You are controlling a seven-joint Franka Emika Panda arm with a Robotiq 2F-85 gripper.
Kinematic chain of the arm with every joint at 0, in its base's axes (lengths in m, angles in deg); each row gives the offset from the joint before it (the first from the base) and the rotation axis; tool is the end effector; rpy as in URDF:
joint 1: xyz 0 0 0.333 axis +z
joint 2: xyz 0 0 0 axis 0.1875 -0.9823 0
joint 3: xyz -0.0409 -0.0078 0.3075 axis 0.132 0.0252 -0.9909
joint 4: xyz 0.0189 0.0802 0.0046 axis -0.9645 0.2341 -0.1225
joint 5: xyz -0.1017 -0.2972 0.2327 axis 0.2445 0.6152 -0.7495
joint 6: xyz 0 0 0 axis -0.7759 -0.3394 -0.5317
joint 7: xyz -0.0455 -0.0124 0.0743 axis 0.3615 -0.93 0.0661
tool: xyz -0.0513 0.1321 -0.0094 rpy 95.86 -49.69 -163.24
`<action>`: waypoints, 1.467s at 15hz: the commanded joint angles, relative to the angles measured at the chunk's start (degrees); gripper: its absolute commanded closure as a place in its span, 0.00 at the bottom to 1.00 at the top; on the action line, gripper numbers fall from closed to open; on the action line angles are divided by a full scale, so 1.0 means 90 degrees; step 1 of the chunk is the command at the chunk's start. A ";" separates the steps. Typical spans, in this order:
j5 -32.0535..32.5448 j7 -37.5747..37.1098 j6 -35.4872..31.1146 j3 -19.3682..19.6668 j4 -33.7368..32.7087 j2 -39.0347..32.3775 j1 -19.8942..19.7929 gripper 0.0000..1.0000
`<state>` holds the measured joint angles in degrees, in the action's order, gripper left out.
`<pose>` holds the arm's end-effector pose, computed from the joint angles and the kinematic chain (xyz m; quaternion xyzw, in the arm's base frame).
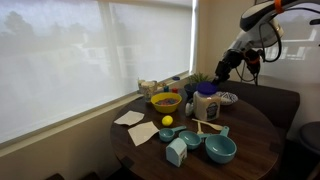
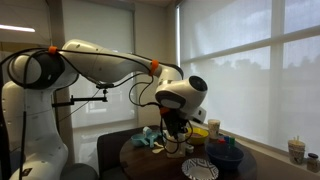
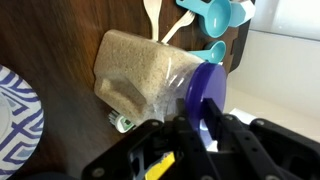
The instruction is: Remove the blue lid from the glass jar and put it on the table
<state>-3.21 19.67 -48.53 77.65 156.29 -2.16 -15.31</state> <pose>0.5214 -0.0719 0.4574 -0.9237 0.0405 -0.0895 0.3703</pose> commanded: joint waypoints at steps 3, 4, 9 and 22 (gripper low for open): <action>-0.0376 0.0368 -0.0089 -0.0116 -0.0194 -0.0054 -0.0080 0.94; -0.0434 0.0428 -0.0102 -0.0120 -0.0204 -0.0049 -0.0078 0.94; -0.0761 0.0716 -0.0177 -0.0122 -0.0248 -0.0055 -0.0090 0.94; -0.0775 0.0830 -0.0148 -0.0096 -0.0289 -0.0045 -0.0154 0.86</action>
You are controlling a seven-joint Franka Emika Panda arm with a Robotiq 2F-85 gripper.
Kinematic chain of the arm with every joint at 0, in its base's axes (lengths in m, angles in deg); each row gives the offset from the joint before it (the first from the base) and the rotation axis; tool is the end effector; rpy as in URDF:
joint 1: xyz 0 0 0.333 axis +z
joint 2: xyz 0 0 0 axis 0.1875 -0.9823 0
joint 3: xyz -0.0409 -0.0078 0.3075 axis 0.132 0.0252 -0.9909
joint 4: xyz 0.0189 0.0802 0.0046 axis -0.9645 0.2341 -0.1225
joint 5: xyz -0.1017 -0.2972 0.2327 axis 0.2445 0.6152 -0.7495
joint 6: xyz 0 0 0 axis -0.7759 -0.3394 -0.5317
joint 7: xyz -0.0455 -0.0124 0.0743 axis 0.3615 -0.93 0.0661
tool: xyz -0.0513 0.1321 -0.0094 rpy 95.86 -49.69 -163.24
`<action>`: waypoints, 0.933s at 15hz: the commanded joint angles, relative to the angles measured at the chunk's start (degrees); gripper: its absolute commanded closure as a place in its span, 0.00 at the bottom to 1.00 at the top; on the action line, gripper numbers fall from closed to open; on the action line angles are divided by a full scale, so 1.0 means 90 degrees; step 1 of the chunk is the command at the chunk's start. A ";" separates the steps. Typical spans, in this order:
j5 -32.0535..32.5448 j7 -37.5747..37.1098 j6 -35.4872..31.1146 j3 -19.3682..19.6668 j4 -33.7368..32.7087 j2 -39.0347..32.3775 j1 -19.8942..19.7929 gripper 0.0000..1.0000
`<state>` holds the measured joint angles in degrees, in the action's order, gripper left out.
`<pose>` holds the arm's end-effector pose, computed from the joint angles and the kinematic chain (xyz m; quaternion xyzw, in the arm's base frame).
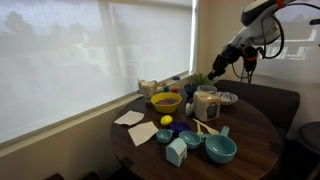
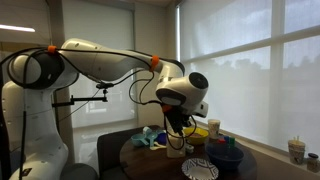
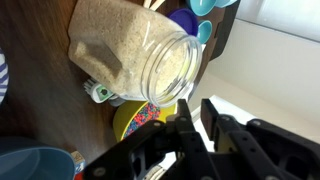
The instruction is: Remove the blue lid from the glass jar and put it on the table
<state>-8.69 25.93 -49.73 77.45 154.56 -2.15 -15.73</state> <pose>0.5333 -0.0728 0.4800 -0.9077 0.0075 -0.1498 0.3918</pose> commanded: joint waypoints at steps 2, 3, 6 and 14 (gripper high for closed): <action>-0.0017 0.0010 0.0020 -0.0128 -0.0153 0.0022 -0.0087 0.61; 0.0125 -0.0100 0.0015 -0.0187 -0.0198 0.0096 -0.0052 0.60; 0.0797 -0.0589 0.0067 -0.0452 -0.0473 0.0334 0.0055 0.40; 0.3713 -0.2454 0.0920 -0.1266 -0.1589 0.0861 0.0511 0.00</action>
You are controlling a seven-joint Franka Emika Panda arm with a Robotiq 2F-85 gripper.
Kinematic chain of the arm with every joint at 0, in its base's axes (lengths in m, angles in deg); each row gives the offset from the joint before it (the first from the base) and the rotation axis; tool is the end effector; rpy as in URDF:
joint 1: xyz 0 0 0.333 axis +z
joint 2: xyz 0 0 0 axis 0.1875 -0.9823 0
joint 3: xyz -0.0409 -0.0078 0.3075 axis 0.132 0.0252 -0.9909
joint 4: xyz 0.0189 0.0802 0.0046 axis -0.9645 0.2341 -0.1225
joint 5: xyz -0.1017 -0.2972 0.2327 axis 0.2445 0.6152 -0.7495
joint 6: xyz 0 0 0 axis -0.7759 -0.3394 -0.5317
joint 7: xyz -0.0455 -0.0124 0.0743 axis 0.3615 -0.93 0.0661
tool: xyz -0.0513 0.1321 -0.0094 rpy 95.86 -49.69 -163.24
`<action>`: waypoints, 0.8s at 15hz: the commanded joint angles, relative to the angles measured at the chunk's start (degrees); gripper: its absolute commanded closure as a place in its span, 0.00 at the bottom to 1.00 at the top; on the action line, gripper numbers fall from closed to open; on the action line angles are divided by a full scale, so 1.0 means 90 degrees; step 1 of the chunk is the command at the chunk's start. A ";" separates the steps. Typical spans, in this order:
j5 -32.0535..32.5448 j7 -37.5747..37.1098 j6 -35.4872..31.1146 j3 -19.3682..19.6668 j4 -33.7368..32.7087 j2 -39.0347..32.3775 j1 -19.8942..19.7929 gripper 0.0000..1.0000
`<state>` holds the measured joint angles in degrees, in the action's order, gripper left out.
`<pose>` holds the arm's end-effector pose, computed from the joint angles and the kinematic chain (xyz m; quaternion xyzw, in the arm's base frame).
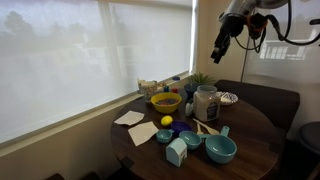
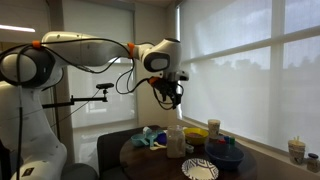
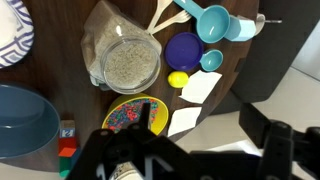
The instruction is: Remove the blue lid from the glass jar and put it on the table
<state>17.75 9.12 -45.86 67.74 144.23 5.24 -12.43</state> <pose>0.5116 0.0157 0.6000 -0.9687 -0.0819 -0.1237 0.1990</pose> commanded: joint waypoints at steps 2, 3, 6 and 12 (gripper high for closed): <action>0.1175 -0.0799 0.0772 -0.0331 -0.0651 0.0068 0.0256 0.00; 0.1340 -0.0890 0.0863 -0.0399 -0.0732 0.0070 0.0301 0.00; 0.1871 -0.1118 0.0955 -0.0616 -0.0822 0.0111 0.0425 0.00; 0.2293 -0.1247 0.0779 -0.0760 -0.0717 0.0127 0.0561 0.00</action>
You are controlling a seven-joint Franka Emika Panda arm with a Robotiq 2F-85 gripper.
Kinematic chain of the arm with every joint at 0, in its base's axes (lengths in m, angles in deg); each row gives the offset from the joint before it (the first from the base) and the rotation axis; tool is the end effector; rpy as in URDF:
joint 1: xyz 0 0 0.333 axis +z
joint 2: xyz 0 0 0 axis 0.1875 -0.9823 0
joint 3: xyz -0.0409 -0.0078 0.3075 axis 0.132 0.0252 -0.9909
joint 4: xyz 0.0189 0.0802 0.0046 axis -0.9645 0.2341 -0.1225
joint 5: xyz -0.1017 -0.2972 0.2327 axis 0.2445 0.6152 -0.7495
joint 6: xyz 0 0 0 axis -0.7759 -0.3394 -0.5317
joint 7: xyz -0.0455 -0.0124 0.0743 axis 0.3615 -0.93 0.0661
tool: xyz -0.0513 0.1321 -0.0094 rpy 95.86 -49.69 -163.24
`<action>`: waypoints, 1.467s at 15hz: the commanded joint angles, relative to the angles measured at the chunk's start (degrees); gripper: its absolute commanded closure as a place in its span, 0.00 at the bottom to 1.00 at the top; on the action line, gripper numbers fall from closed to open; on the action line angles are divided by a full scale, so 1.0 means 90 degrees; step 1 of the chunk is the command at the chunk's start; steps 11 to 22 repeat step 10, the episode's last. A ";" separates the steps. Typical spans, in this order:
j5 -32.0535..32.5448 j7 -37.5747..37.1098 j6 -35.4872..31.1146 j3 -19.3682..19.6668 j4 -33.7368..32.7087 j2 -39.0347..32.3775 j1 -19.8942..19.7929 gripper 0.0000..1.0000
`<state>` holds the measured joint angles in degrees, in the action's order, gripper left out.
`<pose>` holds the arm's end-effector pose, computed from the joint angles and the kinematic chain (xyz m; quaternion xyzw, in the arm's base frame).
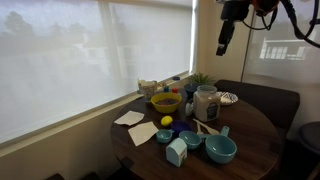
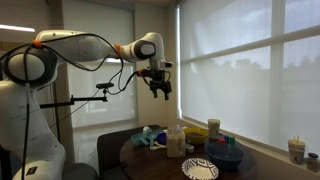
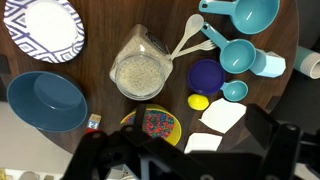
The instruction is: Remove the blue lid from the glass jar and put it on the table
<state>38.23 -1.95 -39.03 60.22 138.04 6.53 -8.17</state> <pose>0.4852 0.0859 0.6395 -0.9878 -0.1214 -0.0928 0.0294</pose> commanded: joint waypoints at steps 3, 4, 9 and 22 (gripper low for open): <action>0.0130 -0.0106 0.0020 0.0008 -0.0029 -0.0017 0.0111 0.00; 0.0133 -0.0107 0.0020 0.0009 -0.0029 -0.0017 0.0110 0.00; 0.0143 -0.0109 0.0020 0.0009 -0.0029 -0.0017 0.0110 0.00; 0.0144 -0.0109 0.0020 0.0009 -0.0029 -0.0017 0.0110 0.00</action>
